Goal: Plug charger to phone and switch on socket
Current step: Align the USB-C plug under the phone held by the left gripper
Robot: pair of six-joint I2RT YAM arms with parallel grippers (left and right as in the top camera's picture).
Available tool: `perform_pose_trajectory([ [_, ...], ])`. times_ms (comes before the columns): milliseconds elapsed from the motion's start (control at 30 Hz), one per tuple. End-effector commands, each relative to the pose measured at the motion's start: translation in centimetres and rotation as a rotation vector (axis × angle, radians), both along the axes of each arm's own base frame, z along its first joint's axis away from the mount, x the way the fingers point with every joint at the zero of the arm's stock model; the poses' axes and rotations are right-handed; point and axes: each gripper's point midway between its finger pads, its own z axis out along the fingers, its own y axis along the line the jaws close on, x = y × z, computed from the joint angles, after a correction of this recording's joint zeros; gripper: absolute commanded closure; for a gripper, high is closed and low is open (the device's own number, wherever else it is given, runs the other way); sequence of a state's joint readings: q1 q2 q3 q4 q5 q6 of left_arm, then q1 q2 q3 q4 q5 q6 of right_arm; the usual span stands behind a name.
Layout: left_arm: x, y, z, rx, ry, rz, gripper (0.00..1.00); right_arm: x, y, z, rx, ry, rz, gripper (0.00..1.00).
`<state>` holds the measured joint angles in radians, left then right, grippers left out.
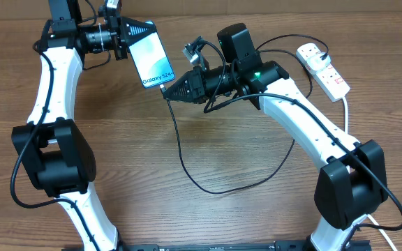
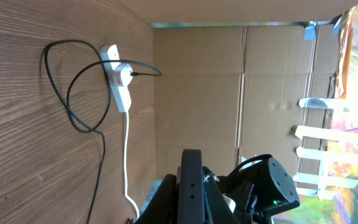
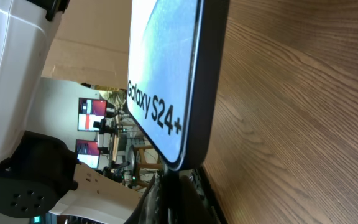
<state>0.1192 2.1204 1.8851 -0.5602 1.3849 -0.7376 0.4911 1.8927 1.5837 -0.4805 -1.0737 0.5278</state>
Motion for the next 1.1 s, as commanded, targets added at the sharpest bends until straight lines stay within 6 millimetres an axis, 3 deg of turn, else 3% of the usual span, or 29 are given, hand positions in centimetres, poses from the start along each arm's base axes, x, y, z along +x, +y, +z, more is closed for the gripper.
perform_pose_trajectory([
  [0, -0.6, -0.6, 1.6, -0.035, -0.033, -0.044, 0.96, -0.2, -0.3, 2.8, 0.047, -0.048, 0.011, 0.96],
  [200, -0.5, -0.6, 1.6, -0.033, -0.043, -0.044, 0.96, -0.7, -0.9, 3.6, 0.094, -0.024, 0.056, 0.96],
  [800, -0.6, -0.7, 1.6, -0.037, -0.027, -0.044, 0.96, -0.5, -0.9, 3.5, 0.083, -0.029, 0.042, 0.96],
  [1067, -0.7, -1.9, 1.6, -0.032, -0.032, -0.065, 0.96, -0.4, -0.9, 3.4, 0.081, -0.030, 0.039, 0.96],
])
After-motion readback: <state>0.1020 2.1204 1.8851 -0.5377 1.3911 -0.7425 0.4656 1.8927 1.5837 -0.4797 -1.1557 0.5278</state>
